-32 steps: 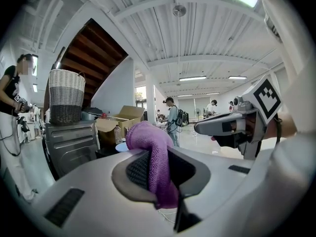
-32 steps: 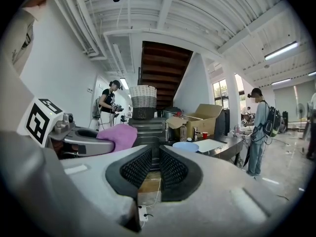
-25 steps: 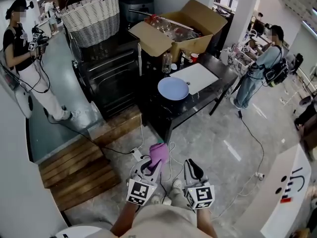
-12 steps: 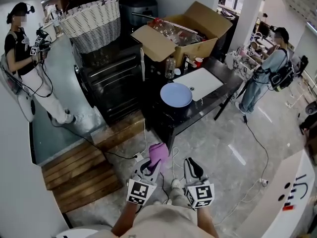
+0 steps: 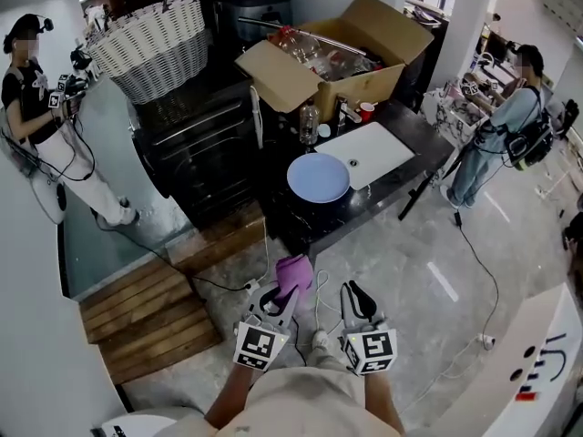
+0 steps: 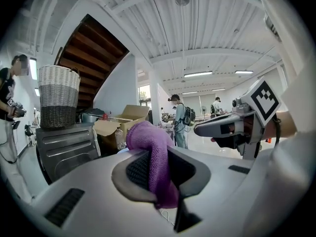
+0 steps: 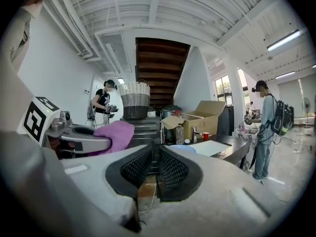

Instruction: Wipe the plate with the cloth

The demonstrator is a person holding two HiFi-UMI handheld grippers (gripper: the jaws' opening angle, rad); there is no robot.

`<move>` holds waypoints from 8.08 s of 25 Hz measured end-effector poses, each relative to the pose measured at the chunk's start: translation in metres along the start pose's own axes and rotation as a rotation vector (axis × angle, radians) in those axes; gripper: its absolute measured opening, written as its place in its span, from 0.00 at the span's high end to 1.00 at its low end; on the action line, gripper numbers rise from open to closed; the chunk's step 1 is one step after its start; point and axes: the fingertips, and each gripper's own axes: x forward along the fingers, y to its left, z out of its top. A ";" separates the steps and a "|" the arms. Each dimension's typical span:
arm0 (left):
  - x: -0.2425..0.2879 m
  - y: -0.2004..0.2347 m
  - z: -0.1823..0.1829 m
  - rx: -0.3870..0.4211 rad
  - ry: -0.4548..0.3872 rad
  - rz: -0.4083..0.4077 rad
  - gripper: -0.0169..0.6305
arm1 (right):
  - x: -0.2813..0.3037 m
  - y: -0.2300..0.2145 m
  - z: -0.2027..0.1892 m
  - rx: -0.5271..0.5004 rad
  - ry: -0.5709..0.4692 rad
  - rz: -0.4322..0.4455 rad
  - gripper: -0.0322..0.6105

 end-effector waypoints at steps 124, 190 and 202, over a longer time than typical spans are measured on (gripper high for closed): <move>0.487 0.182 -0.084 -0.162 0.463 0.028 0.88 | 0.440 -0.303 -0.084 0.064 0.417 0.221 0.88; 0.569 0.246 -0.128 -0.162 0.535 0.121 0.88 | 0.485 -0.309 -0.128 0.041 0.481 0.263 0.86; 0.549 0.274 -0.135 -0.162 0.617 0.196 0.88 | 0.485 -0.308 -0.128 0.021 0.495 0.216 0.87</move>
